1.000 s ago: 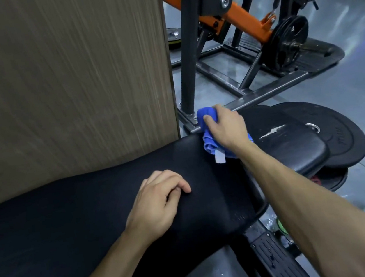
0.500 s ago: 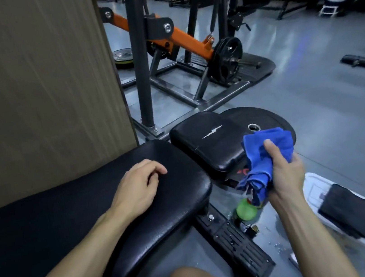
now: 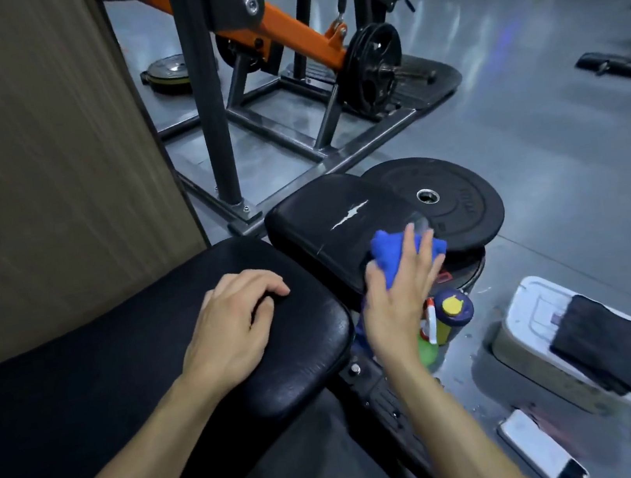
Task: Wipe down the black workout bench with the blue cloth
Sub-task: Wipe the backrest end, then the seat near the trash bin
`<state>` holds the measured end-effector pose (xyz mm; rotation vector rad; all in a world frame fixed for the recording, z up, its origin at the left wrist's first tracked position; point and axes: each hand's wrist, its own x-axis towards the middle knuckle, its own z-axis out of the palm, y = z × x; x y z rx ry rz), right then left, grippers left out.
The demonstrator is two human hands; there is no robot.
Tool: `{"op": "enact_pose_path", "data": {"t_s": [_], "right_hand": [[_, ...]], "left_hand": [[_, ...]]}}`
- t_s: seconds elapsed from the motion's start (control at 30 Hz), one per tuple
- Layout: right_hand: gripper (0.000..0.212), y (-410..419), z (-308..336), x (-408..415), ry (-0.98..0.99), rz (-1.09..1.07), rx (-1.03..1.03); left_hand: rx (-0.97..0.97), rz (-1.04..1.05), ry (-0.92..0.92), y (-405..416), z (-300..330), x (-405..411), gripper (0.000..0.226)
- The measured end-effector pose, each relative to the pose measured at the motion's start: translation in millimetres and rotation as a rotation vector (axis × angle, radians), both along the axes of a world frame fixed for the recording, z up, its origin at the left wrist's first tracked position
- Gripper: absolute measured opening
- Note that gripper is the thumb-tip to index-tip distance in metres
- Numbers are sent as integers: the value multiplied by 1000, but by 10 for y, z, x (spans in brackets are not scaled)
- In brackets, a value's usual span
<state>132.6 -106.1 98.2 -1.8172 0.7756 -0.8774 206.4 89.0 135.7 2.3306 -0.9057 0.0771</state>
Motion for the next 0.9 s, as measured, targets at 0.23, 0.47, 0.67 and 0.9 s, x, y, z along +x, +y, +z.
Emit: {"op": "enact_pose_path", "data": {"t_s": [0.23, 0.47, 0.67, 0.9], "right_hand": [[72, -216, 238, 151, -87, -187, 358], [68, -124, 184, 173, -162, -304, 515], [57, -400, 223, 161, -162, -296, 700], [69, -413, 169, 94, 21, -162, 334]], "left_hand": [[65, 33, -21, -62, 32, -37, 32], [53, 49, -16, -42, 40, -77, 30], [72, 60, -22, -70, 43, -85, 30], [58, 65, -18, -45, 5, -81, 31]]}}
